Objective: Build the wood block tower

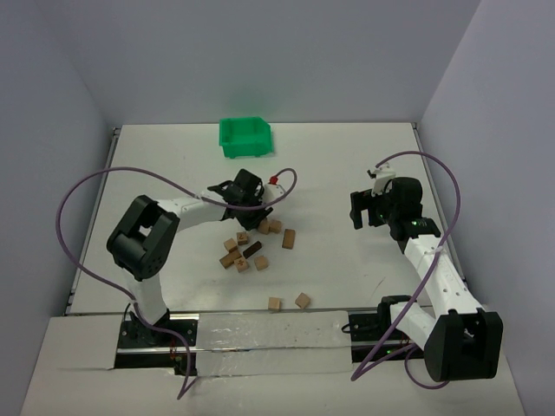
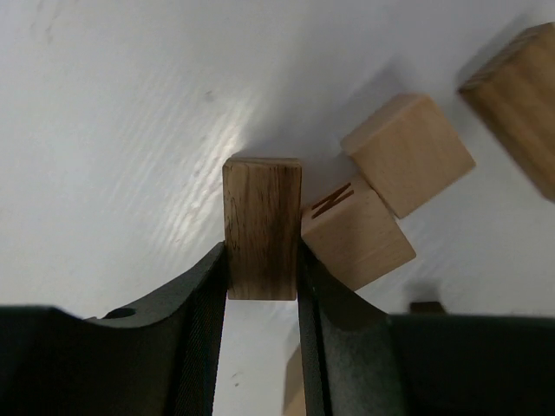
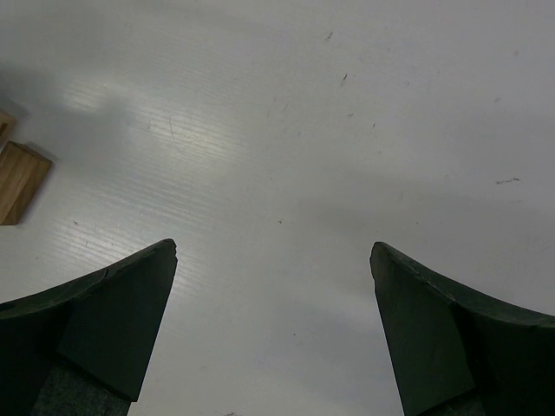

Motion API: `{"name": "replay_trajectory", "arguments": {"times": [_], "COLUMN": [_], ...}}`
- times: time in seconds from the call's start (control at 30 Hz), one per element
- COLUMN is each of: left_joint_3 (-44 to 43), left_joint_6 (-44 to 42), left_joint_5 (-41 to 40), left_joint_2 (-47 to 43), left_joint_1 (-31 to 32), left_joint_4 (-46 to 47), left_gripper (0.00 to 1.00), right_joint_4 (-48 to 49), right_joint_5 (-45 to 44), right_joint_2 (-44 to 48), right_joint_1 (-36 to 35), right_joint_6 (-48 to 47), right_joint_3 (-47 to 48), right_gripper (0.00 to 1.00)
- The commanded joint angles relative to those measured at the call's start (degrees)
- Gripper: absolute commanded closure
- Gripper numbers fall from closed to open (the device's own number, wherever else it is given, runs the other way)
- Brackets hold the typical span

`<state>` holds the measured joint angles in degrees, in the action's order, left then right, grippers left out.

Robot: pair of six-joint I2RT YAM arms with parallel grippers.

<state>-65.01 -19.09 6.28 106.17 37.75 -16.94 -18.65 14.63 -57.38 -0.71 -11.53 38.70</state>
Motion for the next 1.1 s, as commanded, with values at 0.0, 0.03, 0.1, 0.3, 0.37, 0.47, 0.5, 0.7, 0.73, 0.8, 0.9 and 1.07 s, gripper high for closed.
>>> {"name": "replay_trajectory", "arguments": {"times": [0.0,0.03,0.1,0.3,0.37,0.47,0.5,0.7,0.73,0.8,0.9,1.07], "left_joint_3": [1.88,2.78,4.97,6.92,6.33,2.48,1.43,-6.37,-7.25,-8.69,-10.95,-15.01], "left_joint_6": [-0.66,-1.12,-2.2,-4.55,-6.41,-13.26,-13.6,-23.76,-24.7,-26.86,-29.15,-31.84], "left_joint_5": [1.02,0.82,1.1,7.27,8.69,12.65,13.24,15.47,15.7,16.04,16.77,18.44], "left_joint_2": [0.39,0.09,-1.57,-8.83,-10.6,-12.76,-12.98,-7.88,-6.35,-4.57,-1.42,4.63], "left_joint_1": [4.57,5.52,6.94,7.83,7.25,4.72,4.01,-1.55,-1.98,-2.23,-2.51,-2.74], "left_joint_4": [2.13,2.62,3.24,1.36,-0.05,-5.48,-5.73,-11.87,-12.14,-12.71,-13.72,-16.51], "left_gripper": [1.0,1.0,1.0,1.0,1.0,1.0,1.0,1.0,1.0,1.0,1.0,0.97], "right_joint_4": [0.52,0.55,0.64,0.46,0.53,0.55,0.55,0.34,0.29,0.35,0.2,-0.21], "right_joint_5": [-0.07,-0.04,0.13,0.62,0.73,1.16,1.11,1.43,1.54,1.54,1.48,1.63], "right_joint_2": [1.31,1.31,1.31,0.87,0.81,0.53,0.52,-0.01,-0.01,-0.07,-0.3,-0.89], "right_joint_1": [0.33,0.36,0.32,0.27,0.27,0.35,0.28,0.27,0.27,0.27,0.33,0.3], "right_joint_6": [-0.42,-0.42,-0.42,-0.51,-0.69,-0.77,-0.78,-1.02,-1.13,-1.19,-1.3,-1.59], "right_joint_3": [2.0,2.0,2.08,2.17,2.17,2.26,2.33,2.49,2.43,2.28,2.52,2.58], "right_gripper": [0.0,0.0,0.0,0.0,0.0,0.0,0.0,0.0,0.0,0.0,0.0,0.0]}}
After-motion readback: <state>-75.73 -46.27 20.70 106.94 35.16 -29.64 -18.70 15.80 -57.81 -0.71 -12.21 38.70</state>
